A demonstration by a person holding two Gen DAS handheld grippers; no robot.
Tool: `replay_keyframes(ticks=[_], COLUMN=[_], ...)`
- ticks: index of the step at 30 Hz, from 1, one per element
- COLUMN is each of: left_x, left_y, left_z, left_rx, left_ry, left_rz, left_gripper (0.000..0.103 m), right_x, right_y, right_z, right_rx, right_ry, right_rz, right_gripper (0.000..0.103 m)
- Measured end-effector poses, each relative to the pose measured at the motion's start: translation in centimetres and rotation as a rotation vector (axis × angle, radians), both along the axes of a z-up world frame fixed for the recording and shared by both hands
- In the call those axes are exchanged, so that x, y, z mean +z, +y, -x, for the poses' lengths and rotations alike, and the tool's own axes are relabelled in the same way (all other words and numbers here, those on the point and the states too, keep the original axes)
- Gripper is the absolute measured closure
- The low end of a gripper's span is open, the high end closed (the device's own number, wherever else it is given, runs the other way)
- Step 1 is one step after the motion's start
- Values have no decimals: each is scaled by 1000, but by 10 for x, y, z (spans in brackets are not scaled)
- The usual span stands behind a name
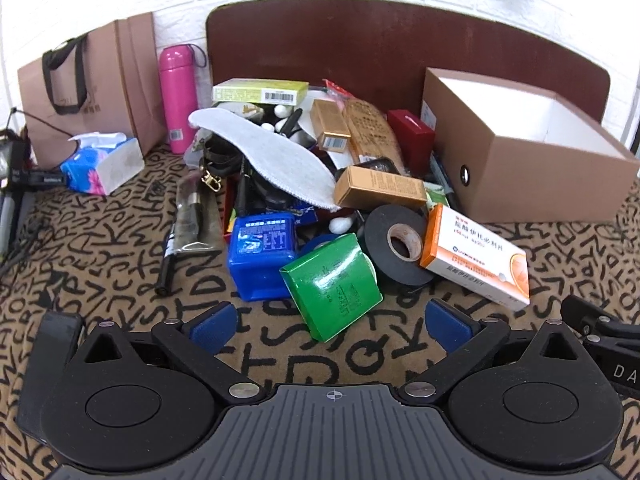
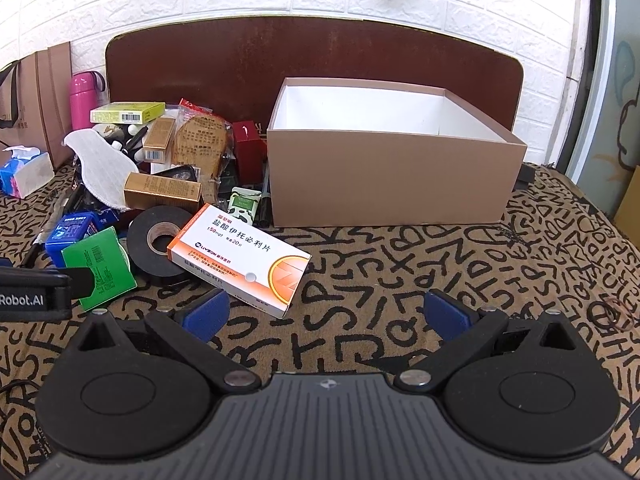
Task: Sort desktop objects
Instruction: 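Move the left tool toward the green box in the pile, then grasp the green box with the left tool and lift it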
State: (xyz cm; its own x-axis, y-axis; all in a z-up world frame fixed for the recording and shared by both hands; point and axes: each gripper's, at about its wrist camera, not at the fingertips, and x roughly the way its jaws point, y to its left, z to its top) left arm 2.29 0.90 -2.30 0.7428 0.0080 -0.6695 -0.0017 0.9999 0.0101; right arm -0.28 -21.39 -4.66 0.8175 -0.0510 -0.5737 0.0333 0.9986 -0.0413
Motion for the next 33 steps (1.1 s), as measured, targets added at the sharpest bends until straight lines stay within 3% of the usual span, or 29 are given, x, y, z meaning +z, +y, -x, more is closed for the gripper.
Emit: replay_keyframes(ticks=[13,17,21,27,31,33], left_x=[-10,-13,-14,-23,-27,-30], left_y=[4,16,42,59,53,50], left_z=[-14,-21,-25,-36,-45,-50], left_rx=[-13,-58,-57,-122,-188,-208], left_ry=[38,27,3,43,76,89], left_rz=[12,19,64,167,218,218], left_gripper=[0,0,0,0,11,11], right_x=[-9,-14,-20,-30,-37,-41], right_y=[9,14,21,50,70,76], right_z=[-15,-22,-26,-35,-41,-44], right_rx=[30,70,167,375,466,499], right_ry=[36,53,69,101,119,135], right_rz=[5,-4,-46,-106,-103,-110], right_gripper=[0,0,0,2,8,12])
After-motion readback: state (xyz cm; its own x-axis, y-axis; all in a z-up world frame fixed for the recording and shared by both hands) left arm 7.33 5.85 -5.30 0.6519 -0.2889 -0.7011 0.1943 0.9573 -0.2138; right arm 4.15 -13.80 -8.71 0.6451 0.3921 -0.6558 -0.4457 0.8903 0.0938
